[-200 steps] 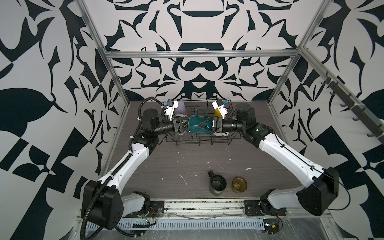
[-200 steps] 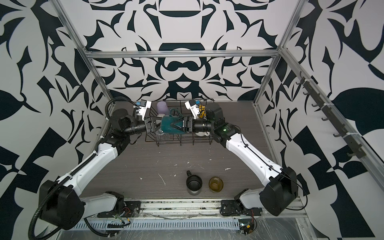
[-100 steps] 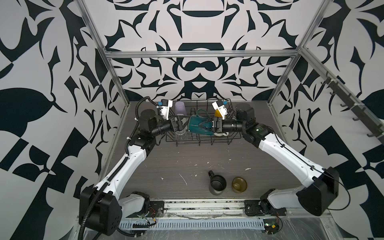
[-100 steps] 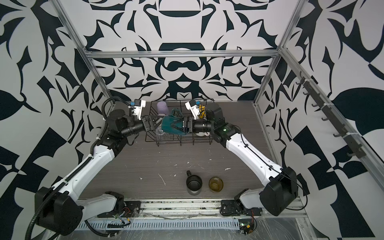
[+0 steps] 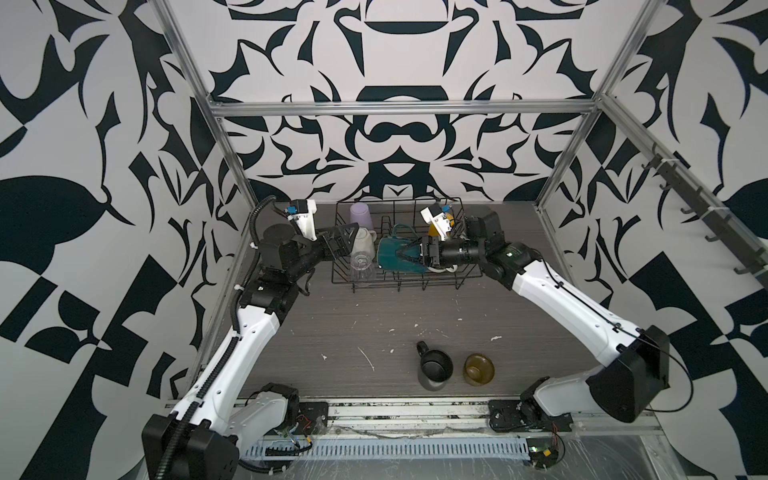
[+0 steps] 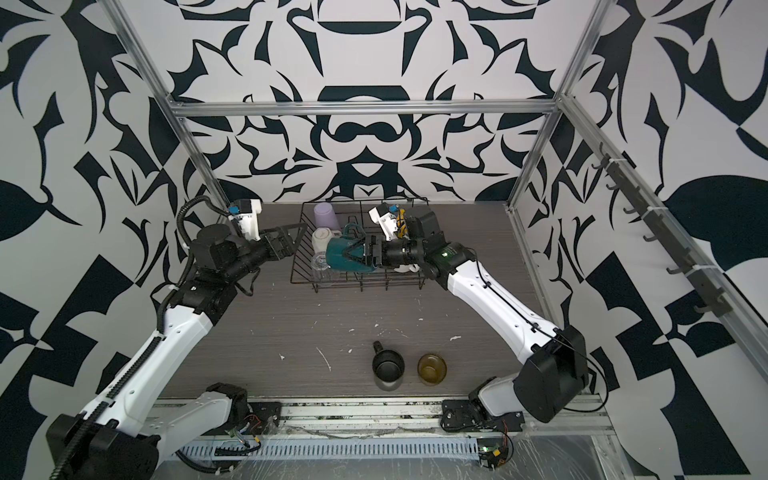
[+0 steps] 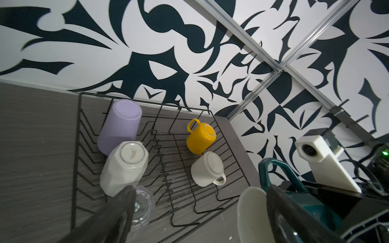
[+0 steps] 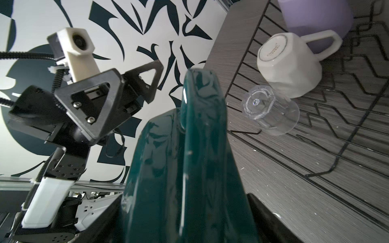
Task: Load cups into a dish rack
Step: Place the cup upside down at the dish rack.
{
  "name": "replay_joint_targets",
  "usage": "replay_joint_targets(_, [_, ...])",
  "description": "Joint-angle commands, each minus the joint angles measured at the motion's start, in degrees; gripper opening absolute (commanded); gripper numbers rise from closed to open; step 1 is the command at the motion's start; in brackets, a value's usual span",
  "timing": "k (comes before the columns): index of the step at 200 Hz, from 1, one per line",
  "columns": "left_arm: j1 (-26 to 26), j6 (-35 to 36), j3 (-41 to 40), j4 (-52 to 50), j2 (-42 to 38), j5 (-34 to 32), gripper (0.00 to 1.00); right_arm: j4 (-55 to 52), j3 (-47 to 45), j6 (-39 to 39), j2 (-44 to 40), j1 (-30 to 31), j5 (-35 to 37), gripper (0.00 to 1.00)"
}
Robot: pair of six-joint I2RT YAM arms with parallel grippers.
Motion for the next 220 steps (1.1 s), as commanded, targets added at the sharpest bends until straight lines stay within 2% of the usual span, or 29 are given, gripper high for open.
replay_joint_targets(1, [1.18,2.01,1.52,-3.36,-1.73,-3.40,0.99,-1.99,6.27,-5.11,-0.88,-0.24,2.53,0.00])
replay_joint_targets(123, [4.11,5.56,1.03,-8.77,-5.93,-6.28,0.99,-16.30,16.64,-13.24,6.82,-0.30,13.58,0.00])
replay_joint_targets(220, [5.07,8.78,0.86,-12.48,-8.78,-9.38,0.99,-20.69,23.58,-15.69,14.35,-0.29,22.54,0.00])
